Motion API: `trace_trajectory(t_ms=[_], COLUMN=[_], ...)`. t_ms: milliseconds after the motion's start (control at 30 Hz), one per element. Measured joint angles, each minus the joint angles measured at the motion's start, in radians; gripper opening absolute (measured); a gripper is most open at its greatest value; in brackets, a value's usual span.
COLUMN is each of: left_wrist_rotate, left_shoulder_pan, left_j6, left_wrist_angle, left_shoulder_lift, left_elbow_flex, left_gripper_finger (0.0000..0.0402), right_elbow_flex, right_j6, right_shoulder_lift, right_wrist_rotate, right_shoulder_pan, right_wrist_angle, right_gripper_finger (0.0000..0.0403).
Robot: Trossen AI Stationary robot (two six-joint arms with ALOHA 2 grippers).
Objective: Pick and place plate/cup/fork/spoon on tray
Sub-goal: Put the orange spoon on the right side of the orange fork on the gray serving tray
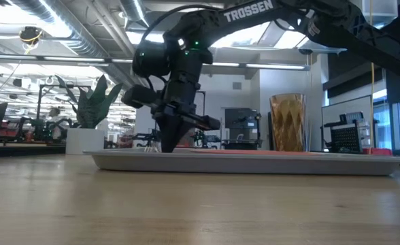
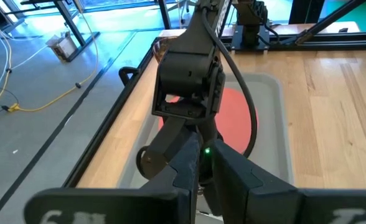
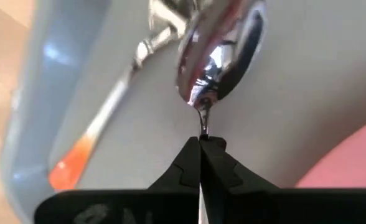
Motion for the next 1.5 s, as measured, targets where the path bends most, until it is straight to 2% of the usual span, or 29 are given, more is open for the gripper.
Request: trace_trajectory(t_ms=[67, 600, 1033, 1267, 1500], left_wrist_rotate=[0.000, 0.000, 0.000, 0.000, 0.000], left_shoulder_pan=[0.000, 0.000, 0.000, 0.000, 0.000], left_j6=[0.000, 0.001, 0.001, 0.001, 0.001], left_wrist_angle=[-0.001, -0.003, -0.003, -0.003, -0.003], left_shoulder_lift=[0.000, 0.000, 0.000, 0.000, 0.000], left_elbow_flex=[0.000, 0.000, 0.000, 0.000, 0.000], left_gripper_finger=[0.0039, 0.0039, 0.0039, 0.0039, 0.0039], right_elbow_flex=[0.013, -0.007, -0.007, -0.007, -0.007], right_j6=[0.012, 0.140, 0.151, 0.148, 0.108], right_shoulder_lift=[0.000, -0.001, 0.001, 0.003, 0.004], right_wrist_rotate=[0.027, 0.039, 0.054, 0.048, 0.050], right_shoulder_pan=[0.000, -0.030, -0.033, -0.035, -0.035], right_wrist_angle=[0.011, 0.086, 0.021, 0.041, 0.050], right_gripper_finger=[0.0001, 0.0000, 0.0001, 0.0030, 0.0042])
